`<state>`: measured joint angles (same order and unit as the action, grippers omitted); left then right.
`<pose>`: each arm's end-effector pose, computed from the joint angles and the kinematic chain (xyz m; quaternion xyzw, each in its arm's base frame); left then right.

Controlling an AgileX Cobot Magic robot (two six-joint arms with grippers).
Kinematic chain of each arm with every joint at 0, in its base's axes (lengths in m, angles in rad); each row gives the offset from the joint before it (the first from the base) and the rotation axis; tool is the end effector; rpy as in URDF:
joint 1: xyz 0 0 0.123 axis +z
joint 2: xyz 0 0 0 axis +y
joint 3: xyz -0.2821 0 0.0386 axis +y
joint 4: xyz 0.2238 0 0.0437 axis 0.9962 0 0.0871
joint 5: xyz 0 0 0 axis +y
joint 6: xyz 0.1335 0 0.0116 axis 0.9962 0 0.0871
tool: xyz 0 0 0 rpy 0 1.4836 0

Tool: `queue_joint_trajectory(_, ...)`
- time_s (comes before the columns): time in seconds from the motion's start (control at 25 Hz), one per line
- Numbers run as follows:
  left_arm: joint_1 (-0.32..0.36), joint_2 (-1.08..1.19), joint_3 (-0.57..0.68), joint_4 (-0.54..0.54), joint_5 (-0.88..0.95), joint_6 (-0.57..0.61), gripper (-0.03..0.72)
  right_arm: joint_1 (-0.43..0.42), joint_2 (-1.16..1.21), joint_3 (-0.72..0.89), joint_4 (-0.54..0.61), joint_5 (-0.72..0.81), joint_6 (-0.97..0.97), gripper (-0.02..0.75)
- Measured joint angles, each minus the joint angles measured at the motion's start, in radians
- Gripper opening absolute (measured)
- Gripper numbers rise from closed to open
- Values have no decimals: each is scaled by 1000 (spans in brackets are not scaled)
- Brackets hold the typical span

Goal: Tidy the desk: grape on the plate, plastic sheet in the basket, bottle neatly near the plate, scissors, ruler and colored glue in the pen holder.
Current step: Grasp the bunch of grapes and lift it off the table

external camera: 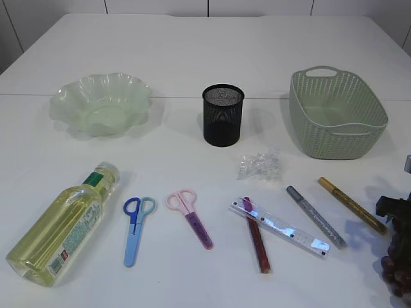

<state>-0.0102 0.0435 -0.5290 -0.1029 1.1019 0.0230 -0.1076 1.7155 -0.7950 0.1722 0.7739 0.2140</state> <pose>0.0126 -0.0124 0.2497 0.0170 0.8661 -0.0482 0.4972 0.2455 -0.0104 0.1119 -0.2213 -0.9733 -0.0579 0.0212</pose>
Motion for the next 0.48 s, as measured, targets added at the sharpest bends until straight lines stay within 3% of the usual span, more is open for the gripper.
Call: queue_joint_trajectory(0.48,0,0,0,0,0,0,361,0,-9,-5,-24,79,0,231)
